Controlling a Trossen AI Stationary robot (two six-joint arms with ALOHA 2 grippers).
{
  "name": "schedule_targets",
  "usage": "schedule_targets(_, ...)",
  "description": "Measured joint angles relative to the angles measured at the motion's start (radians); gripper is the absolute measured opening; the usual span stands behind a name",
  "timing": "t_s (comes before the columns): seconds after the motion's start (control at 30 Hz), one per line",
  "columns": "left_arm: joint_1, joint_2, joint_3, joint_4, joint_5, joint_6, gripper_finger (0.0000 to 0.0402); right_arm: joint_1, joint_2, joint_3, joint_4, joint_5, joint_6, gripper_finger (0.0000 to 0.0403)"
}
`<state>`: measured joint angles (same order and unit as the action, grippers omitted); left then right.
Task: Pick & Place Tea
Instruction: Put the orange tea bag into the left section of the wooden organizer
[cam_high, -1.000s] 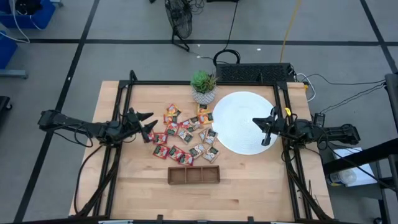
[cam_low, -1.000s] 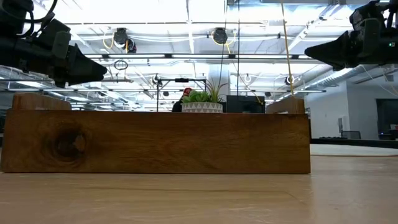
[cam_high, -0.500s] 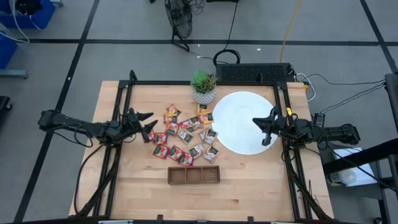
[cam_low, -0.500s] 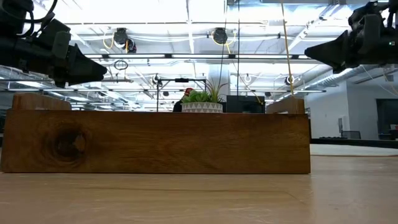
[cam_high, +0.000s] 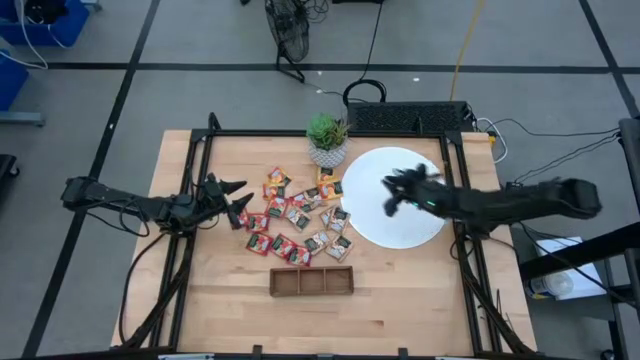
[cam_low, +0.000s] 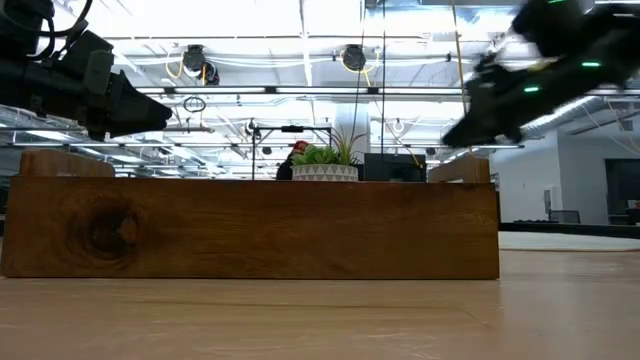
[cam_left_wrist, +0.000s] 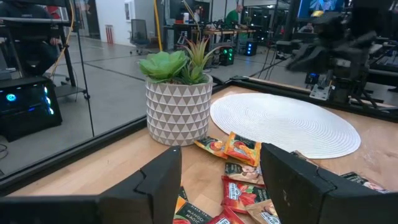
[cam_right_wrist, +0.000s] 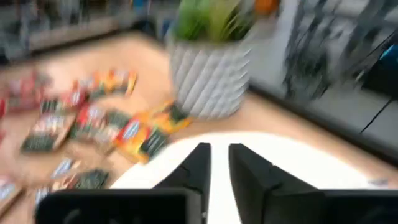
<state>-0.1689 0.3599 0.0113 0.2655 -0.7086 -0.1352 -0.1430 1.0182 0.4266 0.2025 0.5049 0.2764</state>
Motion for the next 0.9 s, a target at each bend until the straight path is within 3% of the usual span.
schedule_targets(0.2,0.0,0.0,0.0,0.0,0.0,0.0,0.0218,-0.239,0.427,0.328,-0.161,-0.391,0.05,0.0148)
schedule_targets(0.33,0.0,0.0,0.0,0.0,0.0,0.0,0.0218,-0.326,0.59,0.431,-0.1,-0.696,0.127,0.0186)
schedule_targets(0.4,0.0,0.0,0.0,0.0,0.0,0.0,0.0218,-0.34,0.644,0.443,-0.058,-0.782,0.159,0.0196)
schedule_targets(0.67,0.0,0.0,0.0,0.0,0.0,0.0,0.0218,-0.335,0.764,0.444,0.088,-0.795,0.21,0.0203)
schedule_targets(0.9,0.0,0.0,0.0,0.0,0.0,0.0,0.0218,-0.334,0.781,0.446,0.129,-0.773,0.213,0.0201)
